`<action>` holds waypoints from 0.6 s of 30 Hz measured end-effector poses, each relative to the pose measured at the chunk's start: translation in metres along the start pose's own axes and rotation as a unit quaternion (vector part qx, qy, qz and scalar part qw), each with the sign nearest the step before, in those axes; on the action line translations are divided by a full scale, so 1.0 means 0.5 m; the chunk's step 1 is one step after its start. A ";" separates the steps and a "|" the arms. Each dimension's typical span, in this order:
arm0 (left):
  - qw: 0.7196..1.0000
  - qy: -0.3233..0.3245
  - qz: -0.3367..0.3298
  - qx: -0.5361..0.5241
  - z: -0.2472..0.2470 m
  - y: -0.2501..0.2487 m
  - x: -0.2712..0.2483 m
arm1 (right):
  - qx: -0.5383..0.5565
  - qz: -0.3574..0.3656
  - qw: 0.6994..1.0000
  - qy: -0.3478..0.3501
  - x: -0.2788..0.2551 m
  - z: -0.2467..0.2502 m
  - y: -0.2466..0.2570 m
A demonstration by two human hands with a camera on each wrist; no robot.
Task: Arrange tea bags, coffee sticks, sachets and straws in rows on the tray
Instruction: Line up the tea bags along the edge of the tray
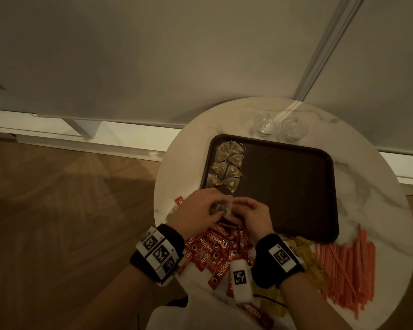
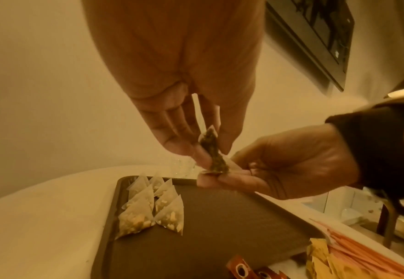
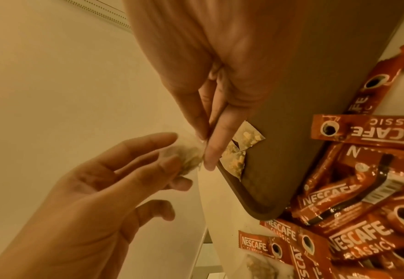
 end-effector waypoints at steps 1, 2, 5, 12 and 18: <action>1.000 0.009 0.004 0.010 -0.006 0.001 0.001 | 0.010 -0.002 1.000 0.005 0.000 -0.001 -0.002; 1.000 0.014 0.006 0.018 -0.010 0.001 0.002 | 0.021 -0.002 1.000 0.009 -0.001 -0.002 -0.003; 1.000 0.019 0.007 0.013 -0.020 0.003 0.004 | 0.051 -0.004 0.998 0.033 -0.007 -0.007 -0.007; 0.963 -0.100 0.132 -0.214 0.002 0.034 -0.015 | 0.130 -0.023 0.990 0.058 -0.009 -0.009 -0.026; 0.860 -0.064 0.336 -0.378 -0.067 0.099 -0.062 | 0.131 -0.008 0.991 0.029 0.013 -0.004 -0.037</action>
Point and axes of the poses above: each hand's wrist, its own x-axis towards the middle knuckle, its own z-axis out of the back of the hand, y = z × x, the point moved 7 cm from there along x, towards the middle knuckle, and after that the axes turned 4 degrees about -z, right-handed, at the moved point
